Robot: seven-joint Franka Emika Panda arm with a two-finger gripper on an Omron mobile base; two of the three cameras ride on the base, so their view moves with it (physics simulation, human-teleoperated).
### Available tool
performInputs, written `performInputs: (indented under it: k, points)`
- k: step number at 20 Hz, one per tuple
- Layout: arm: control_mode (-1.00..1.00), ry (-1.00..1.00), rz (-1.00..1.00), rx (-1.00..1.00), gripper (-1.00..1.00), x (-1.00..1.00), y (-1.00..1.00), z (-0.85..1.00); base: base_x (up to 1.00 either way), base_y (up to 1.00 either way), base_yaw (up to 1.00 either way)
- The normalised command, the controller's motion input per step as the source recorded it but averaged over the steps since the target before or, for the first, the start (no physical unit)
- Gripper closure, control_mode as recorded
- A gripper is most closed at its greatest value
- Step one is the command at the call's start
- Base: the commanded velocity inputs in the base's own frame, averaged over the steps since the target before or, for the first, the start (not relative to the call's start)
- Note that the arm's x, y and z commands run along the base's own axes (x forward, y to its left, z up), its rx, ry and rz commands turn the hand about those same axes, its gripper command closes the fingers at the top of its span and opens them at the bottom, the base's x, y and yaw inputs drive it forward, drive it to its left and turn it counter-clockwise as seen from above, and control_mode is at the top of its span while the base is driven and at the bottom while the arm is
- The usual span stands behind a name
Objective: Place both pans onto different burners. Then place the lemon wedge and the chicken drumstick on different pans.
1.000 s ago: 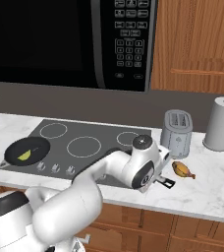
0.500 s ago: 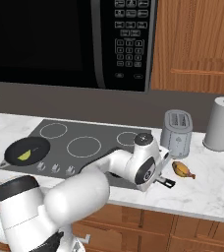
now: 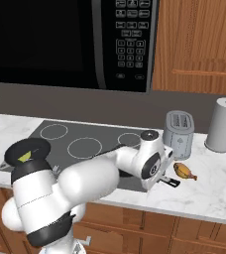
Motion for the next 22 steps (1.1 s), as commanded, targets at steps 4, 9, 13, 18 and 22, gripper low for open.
performInputs:
  k: [4, 9, 13, 18, 22]
  points:
    - [-1.0, 0.05, 0.0, 0.0, 1.0, 0.24, 0.23, -0.37, 0.0, 0.0, 0.0]
    - [-1.0, 0.03, 0.0, 0.0, 1.0, 0.12, 0.31, -0.44, 0.0, 0.0, 0.0]
    - [-1.0, 0.01, 0.0, 0.0, 1.0, 0.0, 0.3, -0.45, 0.0, 0.0, 0.0]
    - [-1.0, 0.0, 0.0, -0.08, 1.0, 0.0, 0.22, -0.47, 0.0, 0.0, 0.0]
    - [-1.0, 0.0, 0.0, -0.09, 1.0, 0.03, 0.16, -0.52, 0.0, 0.0, 0.0]
